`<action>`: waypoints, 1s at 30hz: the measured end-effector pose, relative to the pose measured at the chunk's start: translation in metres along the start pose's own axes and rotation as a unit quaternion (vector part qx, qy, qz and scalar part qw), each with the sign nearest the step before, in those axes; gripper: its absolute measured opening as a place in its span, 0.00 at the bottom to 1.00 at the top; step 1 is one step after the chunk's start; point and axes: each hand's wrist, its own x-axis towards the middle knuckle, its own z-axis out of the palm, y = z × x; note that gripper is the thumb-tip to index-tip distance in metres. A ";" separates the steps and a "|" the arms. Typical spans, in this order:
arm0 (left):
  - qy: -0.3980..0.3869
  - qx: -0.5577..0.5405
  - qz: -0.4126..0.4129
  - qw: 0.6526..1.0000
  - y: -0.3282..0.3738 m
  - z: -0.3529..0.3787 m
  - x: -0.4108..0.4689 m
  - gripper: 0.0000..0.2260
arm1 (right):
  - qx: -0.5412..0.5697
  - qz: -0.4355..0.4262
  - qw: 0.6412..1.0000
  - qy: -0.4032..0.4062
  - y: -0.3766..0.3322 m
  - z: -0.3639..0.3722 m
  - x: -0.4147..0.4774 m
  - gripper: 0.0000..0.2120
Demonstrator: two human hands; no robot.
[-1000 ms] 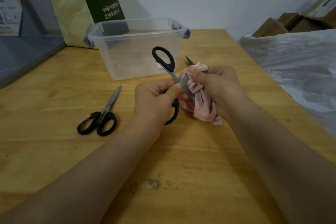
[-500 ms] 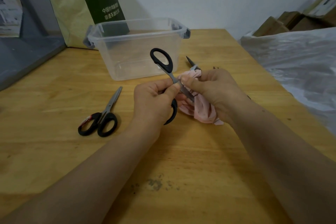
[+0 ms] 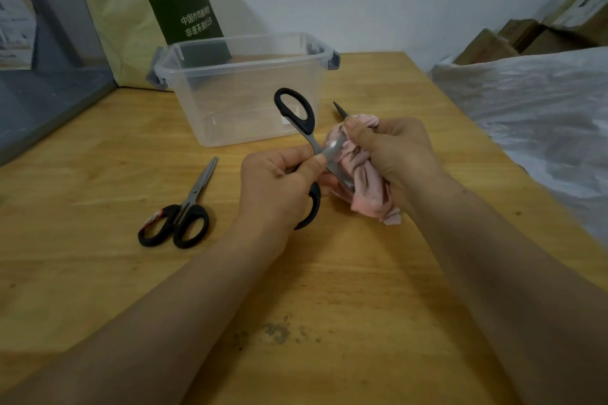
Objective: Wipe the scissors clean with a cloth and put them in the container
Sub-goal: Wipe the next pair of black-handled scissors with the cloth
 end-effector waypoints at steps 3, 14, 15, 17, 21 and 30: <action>0.011 -0.010 -0.011 1.000 0.001 0.002 0.000 0.09 | -0.024 0.002 0.999 -0.023 0.001 -0.001 -0.002 0.10; 0.015 -0.013 -0.010 1.000 0.003 0.001 0.000 0.07 | -0.040 0.023 0.998 -0.045 0.000 0.000 -0.005 0.10; 0.016 -0.016 -0.007 1.000 0.003 0.000 0.001 0.06 | -0.044 0.018 0.997 -0.059 0.000 0.002 -0.007 0.10; 0.007 -0.017 -0.005 1.000 0.004 -0.001 -0.001 0.07 | -0.020 0.010 0.998 -0.052 0.000 0.003 -0.006 0.09; -0.005 -0.009 -0.014 1.000 0.005 0.000 -0.004 0.11 | -0.017 0.007 0.999 0.048 -0.002 -0.006 0.006 0.13; 0.074 -0.090 -0.063 0.991 0.006 -0.010 0.005 0.05 | -0.001 -0.043 0.997 0.063 -0.006 -0.019 0.001 0.06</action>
